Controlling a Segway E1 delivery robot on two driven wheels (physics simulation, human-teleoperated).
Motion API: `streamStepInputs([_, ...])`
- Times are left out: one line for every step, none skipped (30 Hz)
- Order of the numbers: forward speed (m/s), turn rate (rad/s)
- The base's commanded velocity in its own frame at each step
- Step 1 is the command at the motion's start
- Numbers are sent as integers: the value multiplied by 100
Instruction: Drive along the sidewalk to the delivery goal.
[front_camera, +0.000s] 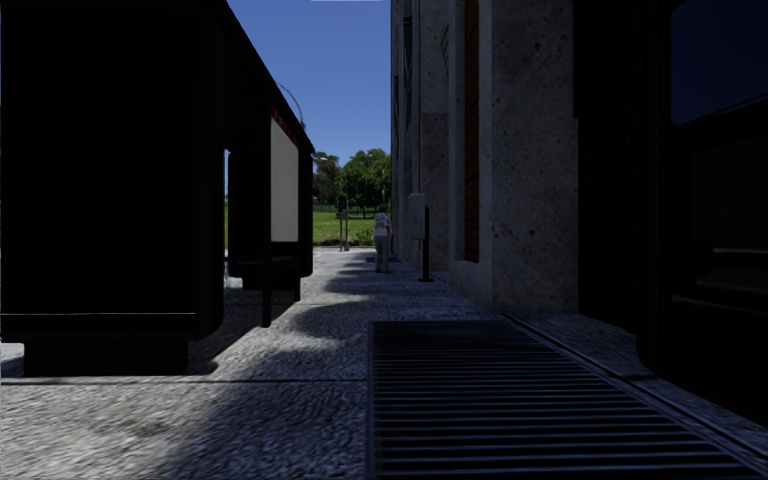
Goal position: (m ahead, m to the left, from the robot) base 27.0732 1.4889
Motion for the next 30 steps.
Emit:
streamStepInputs([200, 0])
streamStepInputs([200, 0])
streamStepInputs([200, 0])
streamStepInputs([200, 0])
streamStepInputs([200, 0])
streamStepInputs([200, 0])
streamStepInputs([200, 0])
streamStepInputs([200, 0])
streamStepInputs([200, 0])
streamStepInputs([200, 0])
streamStepInputs([200, 0])
streamStepInputs([200, 0])
streamStepInputs([200, 0])
streamStepInputs([200, 0])
streamStepInputs([200, 0])
streamStepInputs([200, 0])
streamStepInputs([200, 0])
streamStepInputs([200, 0])
streamStepInputs([200, 0])
streamStepInputs([200, 0])
streamStepInputs([200, 0])
streamStepInputs([200, 0])
streamStepInputs([200, 0])
streamStepInputs([200, 0])
streamStepInputs([200, 0])
streamStepInputs([200, 0])
streamStepInputs([200, 0])
streamStepInputs([200, 0])
streamStepInputs([200, 0])
streamStepInputs([200, 0])
